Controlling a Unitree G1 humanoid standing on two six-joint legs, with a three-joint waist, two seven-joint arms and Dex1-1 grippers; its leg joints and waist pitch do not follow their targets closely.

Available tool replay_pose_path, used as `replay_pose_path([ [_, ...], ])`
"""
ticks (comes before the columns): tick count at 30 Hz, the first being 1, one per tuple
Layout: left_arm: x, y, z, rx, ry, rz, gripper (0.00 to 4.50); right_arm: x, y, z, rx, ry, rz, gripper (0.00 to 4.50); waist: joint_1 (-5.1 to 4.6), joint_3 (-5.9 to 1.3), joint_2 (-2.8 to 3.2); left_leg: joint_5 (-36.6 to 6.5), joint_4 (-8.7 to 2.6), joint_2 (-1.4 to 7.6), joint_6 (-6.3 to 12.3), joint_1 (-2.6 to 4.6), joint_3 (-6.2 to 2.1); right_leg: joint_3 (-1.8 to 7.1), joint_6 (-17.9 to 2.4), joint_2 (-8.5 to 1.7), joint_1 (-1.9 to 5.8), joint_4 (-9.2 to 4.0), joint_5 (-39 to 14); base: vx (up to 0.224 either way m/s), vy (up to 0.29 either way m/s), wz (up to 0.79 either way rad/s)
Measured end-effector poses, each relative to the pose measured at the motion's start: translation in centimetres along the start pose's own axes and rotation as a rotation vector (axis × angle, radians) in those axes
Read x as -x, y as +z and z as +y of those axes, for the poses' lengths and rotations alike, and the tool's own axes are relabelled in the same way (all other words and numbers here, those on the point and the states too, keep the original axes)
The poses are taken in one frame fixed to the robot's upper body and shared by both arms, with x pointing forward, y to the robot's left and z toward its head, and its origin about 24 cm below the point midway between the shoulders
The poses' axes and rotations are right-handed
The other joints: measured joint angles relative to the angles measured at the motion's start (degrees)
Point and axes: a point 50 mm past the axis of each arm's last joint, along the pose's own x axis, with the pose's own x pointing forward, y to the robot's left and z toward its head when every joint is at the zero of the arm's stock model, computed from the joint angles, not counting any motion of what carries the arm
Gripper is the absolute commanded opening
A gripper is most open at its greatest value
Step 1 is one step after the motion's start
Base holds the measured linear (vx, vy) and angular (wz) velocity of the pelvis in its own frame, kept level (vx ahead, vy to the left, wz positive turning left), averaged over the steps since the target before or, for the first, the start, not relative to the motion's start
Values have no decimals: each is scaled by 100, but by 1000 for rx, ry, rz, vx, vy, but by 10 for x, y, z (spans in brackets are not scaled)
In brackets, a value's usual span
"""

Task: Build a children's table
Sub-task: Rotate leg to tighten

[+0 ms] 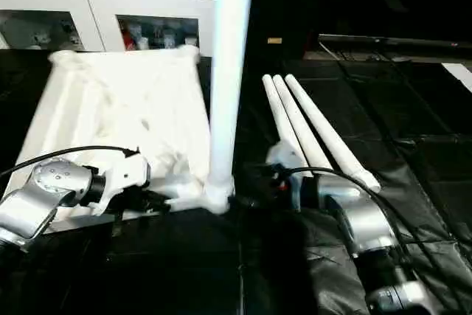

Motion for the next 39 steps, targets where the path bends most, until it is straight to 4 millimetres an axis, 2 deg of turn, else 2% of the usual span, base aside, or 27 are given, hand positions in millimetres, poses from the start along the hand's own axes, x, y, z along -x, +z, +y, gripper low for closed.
replay_pose_path([
  [4, -2, 2, 0, -30, -26, 2, 0, -8, 3, 1, 31, 64, 25, 444, 51, -1, -1, 0, 9, 0, 0, 1, 0, 1, -2, -1, 1, 8, 1, 0, 0, 0],
  [5, -3, 2, -1, -36, -30, 2, 0, -10, 4, 0, 29, 66, 26, 419, 66, -1, -1, 0, 12, 1, 0, 1, 0, 1, -2, -1, 1, 10, 1, 0, 0, 0],
  [8, -4, 3, -1, -45, -38, 4, 0, -12, 2, -4, 17, 67, 34, 409, 85, -4, -7, 0, 16, 1, 0, 1, 0, 1, -2, -1, 2, 13, 1, 0, 0, 0],
  [10, -4, 3, 0, -48, -39, 5, 0, -13, 1, -5, 14, 69, 46, 375, 90, -5, -8, 0, 17, 1, 0, 0, 0, 0, -3, -2, 3, 14, 2, 0, 0, 0],
  [13, -4, 3, 0, -50, -40, 4, 0, -14, -2, -4, 9, 83, 58, 365, 92, -5, -8, -1, 17, 1, 1, -1, 0, 0, -3, -2, 2, 14, 2, 0, 0, 0],
  [16, -4, 3, 0, -53, -40, 5, 0, -14, -2, -4, 9, 97, 60, 332, 93, -5, -8, 0, 20, 1, 1, -1, 0, -1, -3, -2, 2, 18, 2, 0, 0, 0],
  [23, -4, 2, 0, -58, -42, 4, 0, -14, -3, -6, 10, 100, 58, 284, 94, -6, -9, 0, 28, 3, 1, 1, 0, 0, -3, -2, 2, 30, 2, 0, 0, 0],
  [34, -4, 1, 1, -40, -51, 3, 0, -16, -4, -4, 5, 106, 53, 275, 92, -8, -13, 0, 55, 6, 1, 4, -1, 2, -3, -4, 2, 59, 1, 0, 0, 0],
  [39, -4, 0, 4, 52, -12, -33, 0, -23, -6, -5, -29, 49, 15, 275, 61, -9, -14, 1, 65, 6, -1, 21, 0, 7, -5, -4, 7, 82, 3, 0, 0, 0],
])
